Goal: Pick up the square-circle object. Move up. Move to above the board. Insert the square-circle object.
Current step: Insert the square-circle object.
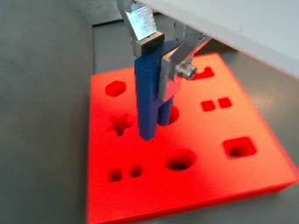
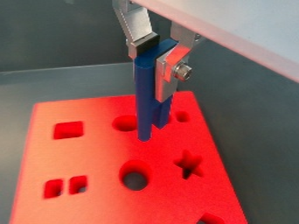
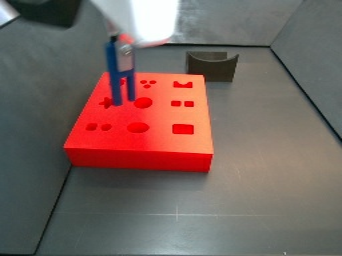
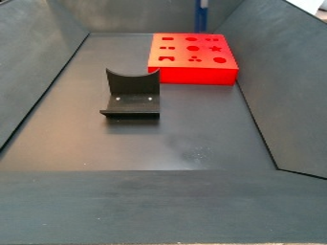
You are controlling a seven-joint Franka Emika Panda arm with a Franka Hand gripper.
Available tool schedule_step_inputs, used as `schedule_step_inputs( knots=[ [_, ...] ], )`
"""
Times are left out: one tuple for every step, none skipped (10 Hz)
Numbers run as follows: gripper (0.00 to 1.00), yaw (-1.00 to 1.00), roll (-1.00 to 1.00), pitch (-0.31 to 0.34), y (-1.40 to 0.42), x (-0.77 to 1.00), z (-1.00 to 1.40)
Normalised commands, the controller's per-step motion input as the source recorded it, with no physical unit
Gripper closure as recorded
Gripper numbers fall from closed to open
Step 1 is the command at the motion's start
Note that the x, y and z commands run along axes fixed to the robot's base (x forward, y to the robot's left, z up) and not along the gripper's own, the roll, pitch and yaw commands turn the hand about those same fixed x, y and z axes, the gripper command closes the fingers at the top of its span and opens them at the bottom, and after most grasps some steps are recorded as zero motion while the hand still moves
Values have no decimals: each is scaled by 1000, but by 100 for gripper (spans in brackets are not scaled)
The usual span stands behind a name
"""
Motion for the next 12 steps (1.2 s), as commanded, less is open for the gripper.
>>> schedule_step_inputs(
  knots=[
    [100,-757,-211,-154,0,-294,-11],
    [100,-797,-214,-163,-26,-214,0],
    [100,-823,-249,-190,-54,-140,-6],
    [100,-831,-271,-210,-69,-106,-46],
    [100,-889,-257,-234,-60,0,-66],
    [100,-906,-240,-229,-57,0,-63],
    [100,-909,-239,-227,-57,0,-60],
    [100,-931,-214,-199,-57,0,-46],
    [100,-1000,-141,-121,-51,0,-14],
    [100,-1000,-26,-36,-11,0,-17],
    [100,-874,0,0,-189,-17,-66],
    [100,-406,0,0,0,-71,-29]
  ],
)
